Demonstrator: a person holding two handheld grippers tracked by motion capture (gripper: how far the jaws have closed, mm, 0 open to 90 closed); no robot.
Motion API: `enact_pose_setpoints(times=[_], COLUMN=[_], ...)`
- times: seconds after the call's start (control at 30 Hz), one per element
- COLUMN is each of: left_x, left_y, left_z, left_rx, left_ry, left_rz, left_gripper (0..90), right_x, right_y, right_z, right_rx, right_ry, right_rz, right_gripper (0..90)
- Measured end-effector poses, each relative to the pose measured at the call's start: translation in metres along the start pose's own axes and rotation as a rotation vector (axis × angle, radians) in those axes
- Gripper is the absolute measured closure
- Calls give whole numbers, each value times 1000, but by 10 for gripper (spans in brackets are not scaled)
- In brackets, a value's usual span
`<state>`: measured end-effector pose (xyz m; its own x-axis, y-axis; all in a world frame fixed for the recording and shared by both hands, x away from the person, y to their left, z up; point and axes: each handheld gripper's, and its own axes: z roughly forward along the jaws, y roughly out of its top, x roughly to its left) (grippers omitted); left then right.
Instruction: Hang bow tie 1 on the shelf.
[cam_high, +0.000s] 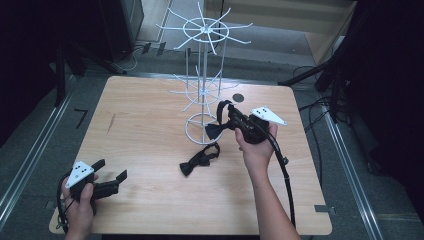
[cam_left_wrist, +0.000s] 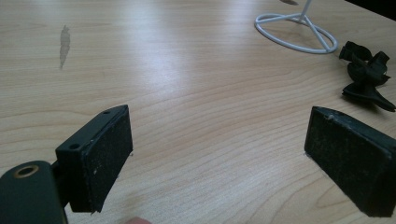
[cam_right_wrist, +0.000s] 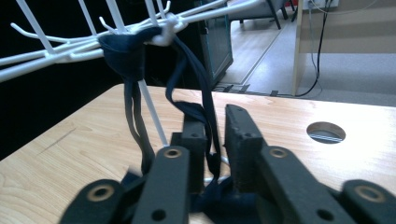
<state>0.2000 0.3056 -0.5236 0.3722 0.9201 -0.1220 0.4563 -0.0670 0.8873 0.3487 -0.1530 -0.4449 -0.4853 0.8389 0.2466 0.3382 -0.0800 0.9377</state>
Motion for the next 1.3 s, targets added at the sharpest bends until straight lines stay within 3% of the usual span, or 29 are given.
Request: enact_pose_setpoints(times=[0.23, 0.47, 0.83, 1.3], left_x=[0, 0, 0, 0], left_y=[0, 0, 0, 0], left_z=[0, 0, 0, -1], left_rx=[2, 1, -8, -5], left_ry=[0, 3, 1, 3], left_rz=[4, 3, -2, -4], left_gripper=[85, 85, 85, 85], right_x=[-6, -10, -18, -23], right_y=[-9, -21, -49, -82], right_z=[-8, -21, -42, -65], right_rx=[-7, -1, 11, 50], right_ry=[-17, -43, -60, -89], right_rz=[-3, -53, -38, -42], right_gripper=[630, 526, 447, 439])
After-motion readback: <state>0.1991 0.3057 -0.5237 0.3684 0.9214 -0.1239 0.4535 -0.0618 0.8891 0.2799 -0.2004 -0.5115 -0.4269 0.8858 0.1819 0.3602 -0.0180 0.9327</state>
